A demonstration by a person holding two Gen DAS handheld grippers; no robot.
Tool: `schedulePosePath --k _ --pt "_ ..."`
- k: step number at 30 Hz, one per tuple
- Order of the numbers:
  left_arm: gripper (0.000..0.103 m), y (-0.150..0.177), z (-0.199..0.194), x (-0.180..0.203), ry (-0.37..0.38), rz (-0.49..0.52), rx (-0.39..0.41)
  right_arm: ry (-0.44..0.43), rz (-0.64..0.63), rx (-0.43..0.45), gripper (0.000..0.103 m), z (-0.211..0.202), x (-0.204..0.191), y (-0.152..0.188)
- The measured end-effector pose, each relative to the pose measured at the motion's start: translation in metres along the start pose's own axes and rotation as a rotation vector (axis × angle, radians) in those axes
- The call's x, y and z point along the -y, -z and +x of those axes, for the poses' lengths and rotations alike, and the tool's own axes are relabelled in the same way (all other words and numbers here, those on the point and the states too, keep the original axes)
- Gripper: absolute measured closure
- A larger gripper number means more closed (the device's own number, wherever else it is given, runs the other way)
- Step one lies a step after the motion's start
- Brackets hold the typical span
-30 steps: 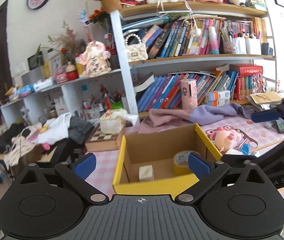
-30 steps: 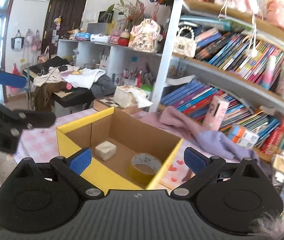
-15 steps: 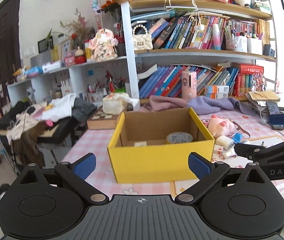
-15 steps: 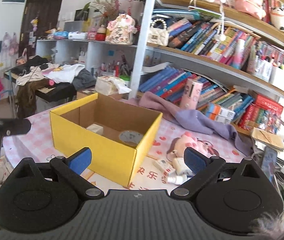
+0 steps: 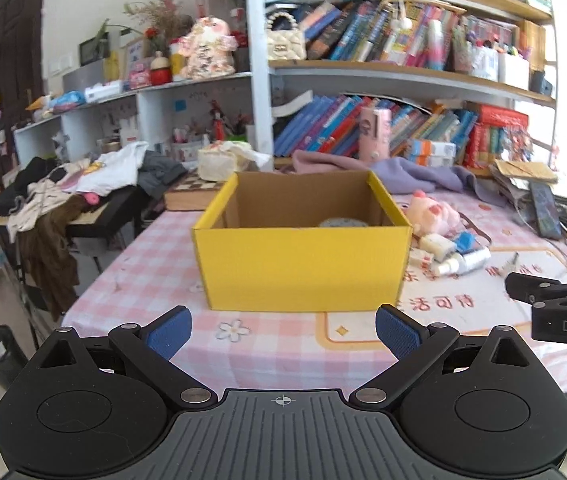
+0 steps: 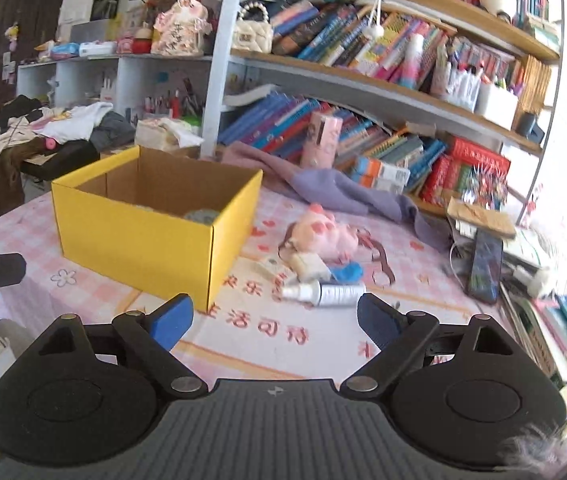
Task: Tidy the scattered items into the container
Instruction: 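Grasp the white plug charger with the right tool while the left tool approaches the bottle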
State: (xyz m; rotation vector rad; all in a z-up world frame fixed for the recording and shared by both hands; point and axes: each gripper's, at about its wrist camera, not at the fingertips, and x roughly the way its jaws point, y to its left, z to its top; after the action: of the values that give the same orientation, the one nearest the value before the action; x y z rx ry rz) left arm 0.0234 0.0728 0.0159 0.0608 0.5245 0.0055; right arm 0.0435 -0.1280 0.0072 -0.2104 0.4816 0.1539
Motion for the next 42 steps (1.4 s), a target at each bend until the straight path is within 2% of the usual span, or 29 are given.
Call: schedulePosePath --k 10,16,21,28,30,32,35,42 --pt "0.003 -0.003 0.019 0.048 0.134 0.105 -0.013 0.035 0.092 -0.086 0.014 0.013 0.037 0.016" --pt "0.003 -0.006 0.033 0.084 0.188 0.178 -0.038 0.061 0.112 -0.115 0.019 0.023 0.062 0.019" --pt "0.003 -0.007 0.046 0.106 0.23 0.2 -0.058 0.057 0.114 -0.152 0.023 0.038 0.08 0.024" --pt "0.003 -0.016 0.074 0.143 0.263 0.247 -0.091 0.028 0.122 -0.213 0.033 0.076 0.114 0.019" --pt "0.003 -0.018 0.085 0.157 0.271 0.253 -0.113 0.036 0.111 -0.253 0.045 0.095 0.125 0.018" --pt "0.004 -0.021 0.094 0.169 0.283 0.259 -0.122 0.025 0.115 -0.297 0.049 0.112 0.139 0.016" --pt "0.004 -0.028 0.109 0.187 0.283 0.271 -0.118 0.0 0.105 -0.304 0.049 0.13 0.155 0.014" --pt "0.004 -0.041 0.15 0.217 0.248 0.263 -0.17 -0.092 0.021 -0.351 0.049 0.175 0.172 0.006"
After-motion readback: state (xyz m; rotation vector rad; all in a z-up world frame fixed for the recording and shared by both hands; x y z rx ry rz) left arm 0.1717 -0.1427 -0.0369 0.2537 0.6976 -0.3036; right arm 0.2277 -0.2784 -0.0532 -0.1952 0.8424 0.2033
